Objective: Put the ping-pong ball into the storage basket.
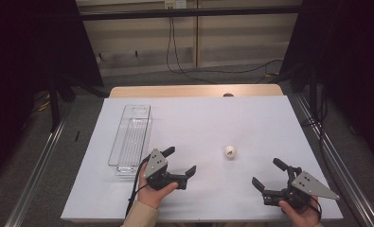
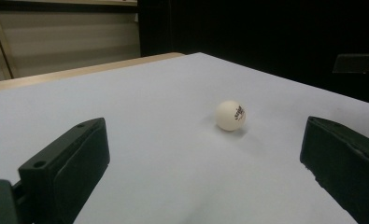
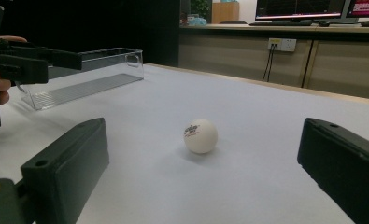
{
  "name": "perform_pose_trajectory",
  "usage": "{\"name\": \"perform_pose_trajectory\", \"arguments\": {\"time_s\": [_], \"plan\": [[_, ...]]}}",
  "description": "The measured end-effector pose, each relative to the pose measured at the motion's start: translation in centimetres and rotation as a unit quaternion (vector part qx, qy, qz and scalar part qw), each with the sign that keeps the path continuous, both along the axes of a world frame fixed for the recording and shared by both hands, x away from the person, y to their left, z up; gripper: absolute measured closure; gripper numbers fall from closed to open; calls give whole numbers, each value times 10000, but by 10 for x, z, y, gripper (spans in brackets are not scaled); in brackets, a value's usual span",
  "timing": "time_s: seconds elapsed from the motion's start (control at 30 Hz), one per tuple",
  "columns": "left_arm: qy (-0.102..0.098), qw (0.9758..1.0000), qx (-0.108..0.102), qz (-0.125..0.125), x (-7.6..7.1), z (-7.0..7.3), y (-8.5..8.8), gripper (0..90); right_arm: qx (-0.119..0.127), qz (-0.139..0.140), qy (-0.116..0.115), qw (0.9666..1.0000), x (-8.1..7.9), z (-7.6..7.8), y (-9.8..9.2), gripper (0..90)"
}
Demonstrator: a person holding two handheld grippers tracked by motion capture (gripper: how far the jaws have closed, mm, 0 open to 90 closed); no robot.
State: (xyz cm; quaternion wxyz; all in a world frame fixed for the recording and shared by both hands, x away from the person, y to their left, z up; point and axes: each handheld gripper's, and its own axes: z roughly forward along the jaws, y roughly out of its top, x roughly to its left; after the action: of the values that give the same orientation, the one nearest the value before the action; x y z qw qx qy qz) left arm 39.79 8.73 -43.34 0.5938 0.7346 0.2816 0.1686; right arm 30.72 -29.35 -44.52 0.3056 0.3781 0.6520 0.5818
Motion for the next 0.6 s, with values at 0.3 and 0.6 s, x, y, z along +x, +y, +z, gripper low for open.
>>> {"name": "perform_pose_trajectory", "arguments": {"time_s": [0.3,0.6], "plan": [[-3,9999,101,-104,4,-2,-6,15,14,-8,0,10000,0,0,1,16],[13,9998,111,-144,6,-4,-13,15,13,-2,-6,10000,0,0,0,16]]}}
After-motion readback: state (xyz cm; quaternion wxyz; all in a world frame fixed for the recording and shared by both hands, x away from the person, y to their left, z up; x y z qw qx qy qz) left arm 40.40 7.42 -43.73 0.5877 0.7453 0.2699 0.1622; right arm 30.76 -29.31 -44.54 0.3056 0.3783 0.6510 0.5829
